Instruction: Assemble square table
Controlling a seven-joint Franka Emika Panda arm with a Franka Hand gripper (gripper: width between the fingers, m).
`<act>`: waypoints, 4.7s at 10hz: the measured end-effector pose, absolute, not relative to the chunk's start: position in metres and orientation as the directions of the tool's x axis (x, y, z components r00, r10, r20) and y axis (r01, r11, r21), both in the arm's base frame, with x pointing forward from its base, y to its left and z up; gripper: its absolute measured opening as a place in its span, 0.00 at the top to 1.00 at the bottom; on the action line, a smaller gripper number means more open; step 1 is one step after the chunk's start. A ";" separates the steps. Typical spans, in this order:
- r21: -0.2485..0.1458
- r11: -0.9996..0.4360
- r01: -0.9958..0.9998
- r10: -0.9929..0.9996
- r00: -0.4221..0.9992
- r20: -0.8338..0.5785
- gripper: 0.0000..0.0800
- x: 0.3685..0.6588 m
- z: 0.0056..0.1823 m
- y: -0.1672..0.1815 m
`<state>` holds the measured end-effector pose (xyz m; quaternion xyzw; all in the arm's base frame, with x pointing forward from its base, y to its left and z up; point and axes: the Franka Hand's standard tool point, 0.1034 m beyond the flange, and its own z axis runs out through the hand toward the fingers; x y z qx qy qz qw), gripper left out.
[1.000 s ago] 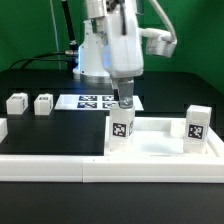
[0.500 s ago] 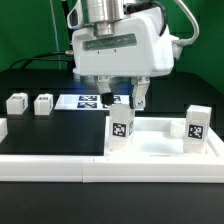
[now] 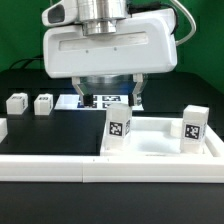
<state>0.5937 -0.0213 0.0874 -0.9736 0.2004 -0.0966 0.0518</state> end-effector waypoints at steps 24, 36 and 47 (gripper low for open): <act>-0.063 -0.959 -0.277 -0.277 0.961 -0.012 0.36 0.548 0.017 -0.021; -0.055 -0.966 -0.253 -0.253 0.967 -0.013 0.92 0.547 0.017 -0.022; 0.022 -0.858 0.513 0.513 0.858 -0.023 0.93 0.557 0.021 -0.032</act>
Offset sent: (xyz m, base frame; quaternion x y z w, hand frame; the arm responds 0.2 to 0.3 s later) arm 0.0000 0.0000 0.0000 0.0000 0.0000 -0.1938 0.9810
